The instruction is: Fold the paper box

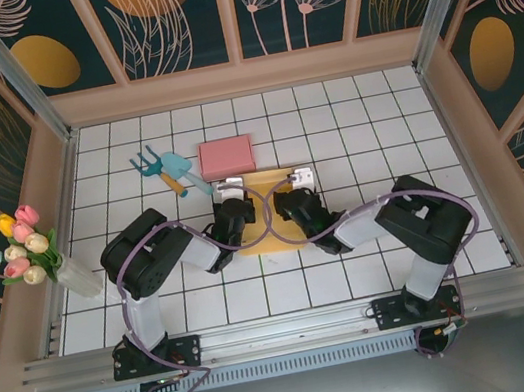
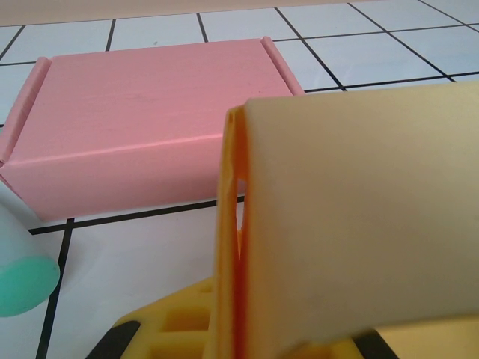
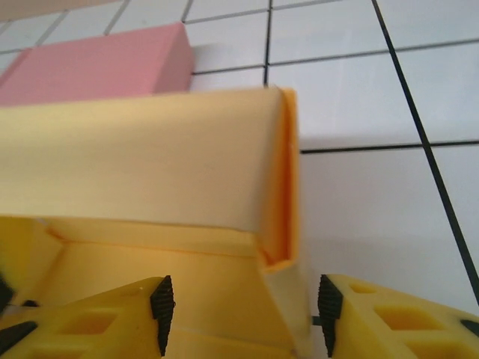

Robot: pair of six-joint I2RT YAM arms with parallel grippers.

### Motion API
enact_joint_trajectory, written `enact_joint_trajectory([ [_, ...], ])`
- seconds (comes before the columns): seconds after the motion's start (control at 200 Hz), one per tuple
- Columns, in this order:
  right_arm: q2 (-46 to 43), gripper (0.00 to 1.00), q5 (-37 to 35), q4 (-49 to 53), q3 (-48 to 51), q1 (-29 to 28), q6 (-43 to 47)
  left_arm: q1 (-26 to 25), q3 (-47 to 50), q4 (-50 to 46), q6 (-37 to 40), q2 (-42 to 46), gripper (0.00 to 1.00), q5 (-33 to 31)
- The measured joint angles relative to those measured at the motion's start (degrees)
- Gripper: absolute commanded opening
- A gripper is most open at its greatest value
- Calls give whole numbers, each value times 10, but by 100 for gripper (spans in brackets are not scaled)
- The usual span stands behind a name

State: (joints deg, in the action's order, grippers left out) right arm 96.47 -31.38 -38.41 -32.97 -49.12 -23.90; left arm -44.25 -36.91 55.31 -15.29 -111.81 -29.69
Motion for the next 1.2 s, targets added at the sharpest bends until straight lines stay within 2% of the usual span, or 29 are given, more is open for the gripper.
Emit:
enact_joint_trajectory([
  [0.185,-44,55,-14,21,1,-1,9,0,0,0,0,0,0,-4],
  [0.39,-44,51,-37,43,-1,5,25,0,0,0,0,0,0,-4],
  [0.435,-41,48,-40,45,-3,10,27,0,0,0,0,0,0,-4],
  [0.52,-33,35,-50,46,-9,20,28,0,0,0,0,0,0,-4],
  [0.641,-24,31,-55,54,-22,23,24,0,0,0,0,0,0,-3],
  [0.806,-14,33,-79,66,-37,19,25,0,0,0,0,0,0,0],
  [1.016,-24,50,-48,54,-15,18,31,0,0,0,0,0,0,-4],
  [1.201,-111,54,-6,84,6,1,28,0,0,-1,0,0,0,-6],
])
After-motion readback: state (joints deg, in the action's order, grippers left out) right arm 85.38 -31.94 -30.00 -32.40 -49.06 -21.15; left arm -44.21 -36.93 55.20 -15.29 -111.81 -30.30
